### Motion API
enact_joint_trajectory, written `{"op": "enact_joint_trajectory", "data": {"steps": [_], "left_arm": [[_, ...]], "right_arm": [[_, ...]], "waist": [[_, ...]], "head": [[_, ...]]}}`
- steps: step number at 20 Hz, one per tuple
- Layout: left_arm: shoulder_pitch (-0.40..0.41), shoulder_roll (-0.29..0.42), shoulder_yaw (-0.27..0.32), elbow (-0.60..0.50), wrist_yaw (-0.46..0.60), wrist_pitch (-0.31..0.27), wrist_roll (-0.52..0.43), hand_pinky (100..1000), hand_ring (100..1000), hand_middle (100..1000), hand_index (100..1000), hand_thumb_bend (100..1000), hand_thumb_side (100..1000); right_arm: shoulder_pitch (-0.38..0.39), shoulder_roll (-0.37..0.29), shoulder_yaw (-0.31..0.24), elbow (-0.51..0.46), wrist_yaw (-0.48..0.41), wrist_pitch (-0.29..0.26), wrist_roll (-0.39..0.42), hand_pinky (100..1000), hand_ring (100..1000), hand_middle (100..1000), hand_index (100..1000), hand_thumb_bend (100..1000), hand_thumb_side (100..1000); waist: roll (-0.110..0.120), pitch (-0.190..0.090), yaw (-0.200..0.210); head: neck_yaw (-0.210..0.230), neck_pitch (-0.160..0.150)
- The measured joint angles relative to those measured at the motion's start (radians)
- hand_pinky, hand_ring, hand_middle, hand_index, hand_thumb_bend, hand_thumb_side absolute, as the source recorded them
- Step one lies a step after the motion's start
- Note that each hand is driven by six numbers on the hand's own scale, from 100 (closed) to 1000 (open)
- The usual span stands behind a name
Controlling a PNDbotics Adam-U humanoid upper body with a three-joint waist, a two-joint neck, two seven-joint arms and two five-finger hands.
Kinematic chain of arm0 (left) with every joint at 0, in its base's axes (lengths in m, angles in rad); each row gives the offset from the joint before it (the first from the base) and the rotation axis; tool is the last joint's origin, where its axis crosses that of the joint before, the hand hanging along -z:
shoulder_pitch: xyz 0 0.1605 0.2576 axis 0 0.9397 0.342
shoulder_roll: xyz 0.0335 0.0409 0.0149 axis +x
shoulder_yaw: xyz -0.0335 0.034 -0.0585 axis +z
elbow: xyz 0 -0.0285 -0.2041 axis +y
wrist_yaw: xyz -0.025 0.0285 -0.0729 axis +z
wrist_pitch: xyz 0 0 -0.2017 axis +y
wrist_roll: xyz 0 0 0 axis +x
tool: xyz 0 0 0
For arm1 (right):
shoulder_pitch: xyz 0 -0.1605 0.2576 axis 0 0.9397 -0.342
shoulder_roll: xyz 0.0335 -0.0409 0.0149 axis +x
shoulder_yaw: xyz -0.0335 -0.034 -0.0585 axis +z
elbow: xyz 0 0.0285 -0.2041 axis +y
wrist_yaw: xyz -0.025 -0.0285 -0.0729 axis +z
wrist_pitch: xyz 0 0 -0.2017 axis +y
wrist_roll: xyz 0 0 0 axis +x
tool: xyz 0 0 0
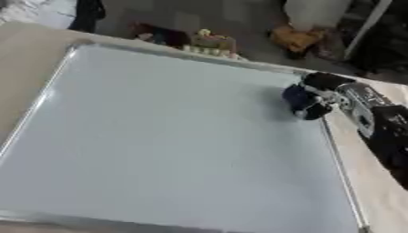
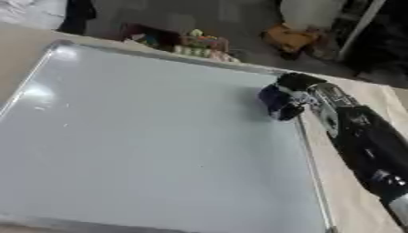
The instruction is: Wipe the whiteboard clean with a brush.
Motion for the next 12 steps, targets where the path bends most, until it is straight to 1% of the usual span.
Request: {"op": "enact_joint_trajectory", "data": {"steps": [7,12], "left_arm": [[0.000,0.000,0.000,0.000,0.000,0.000,-0.001,437,476,416,614,100,960],[0.000,0.000,0.000,0.000,0.000,0.001,-0.001,438,476,416,614,100,958]], "right_arm": [[0.000,0.000,0.000,0.004,0.015,0.001,-0.004,600,543,229,340,100,243],[0.004,-0.003,0.004,-0.004,-0.020,-0.026,0.024,598,539,227,341,100,249]], "waist": [[0.000,0.000,0.000],[0.000,-0.001,-0.003]], "head": [[0.000,-0.004],[0.000,-0.004]]}}
